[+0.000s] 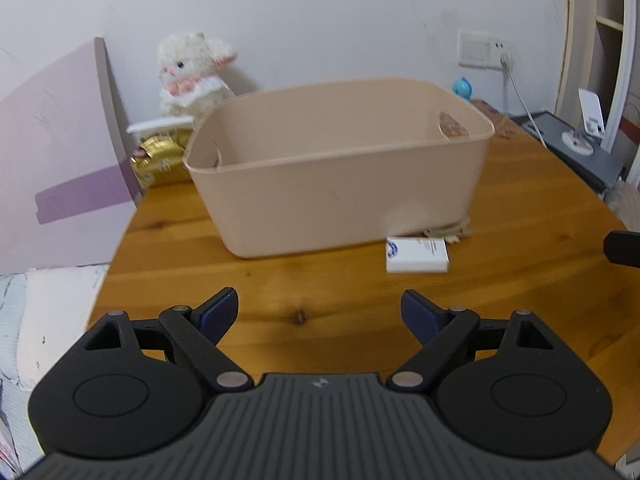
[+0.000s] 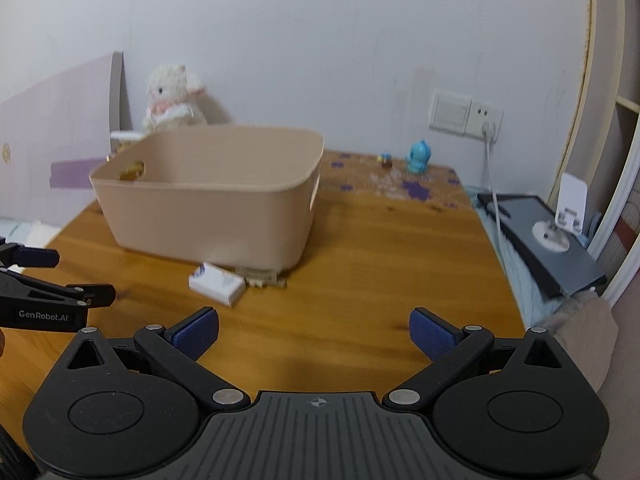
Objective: Organize objects
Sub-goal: 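Reach the left tool to the white card box and right tool to the beige toy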
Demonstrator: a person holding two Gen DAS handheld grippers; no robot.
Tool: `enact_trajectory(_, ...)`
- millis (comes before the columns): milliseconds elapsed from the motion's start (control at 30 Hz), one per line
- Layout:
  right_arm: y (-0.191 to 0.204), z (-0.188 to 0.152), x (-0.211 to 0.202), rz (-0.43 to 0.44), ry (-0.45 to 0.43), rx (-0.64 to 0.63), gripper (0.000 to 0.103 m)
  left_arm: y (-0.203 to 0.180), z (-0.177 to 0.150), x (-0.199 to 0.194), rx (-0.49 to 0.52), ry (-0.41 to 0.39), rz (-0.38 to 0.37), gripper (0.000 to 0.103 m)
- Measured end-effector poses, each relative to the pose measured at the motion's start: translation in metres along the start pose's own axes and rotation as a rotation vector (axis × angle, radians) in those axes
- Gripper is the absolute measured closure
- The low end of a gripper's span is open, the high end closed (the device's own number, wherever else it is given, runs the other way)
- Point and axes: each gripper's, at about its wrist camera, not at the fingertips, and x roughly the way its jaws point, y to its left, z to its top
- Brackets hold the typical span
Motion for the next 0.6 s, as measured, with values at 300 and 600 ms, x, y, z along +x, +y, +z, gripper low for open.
enact_trajectory(300, 0.000, -0.010, 0.046, -0.015, 0.081, -0.032, 0.000, -0.019, -0.013, 0.040, 0.001, 0.087, -0.024, 0.014)
enact_trajectory(600, -0.003, -0.014, 0.087, -0.020, 0.136, -0.042, 0.000, -0.031, -0.008, 0.075, -0.012, 0.113, -0.066, 0.014)
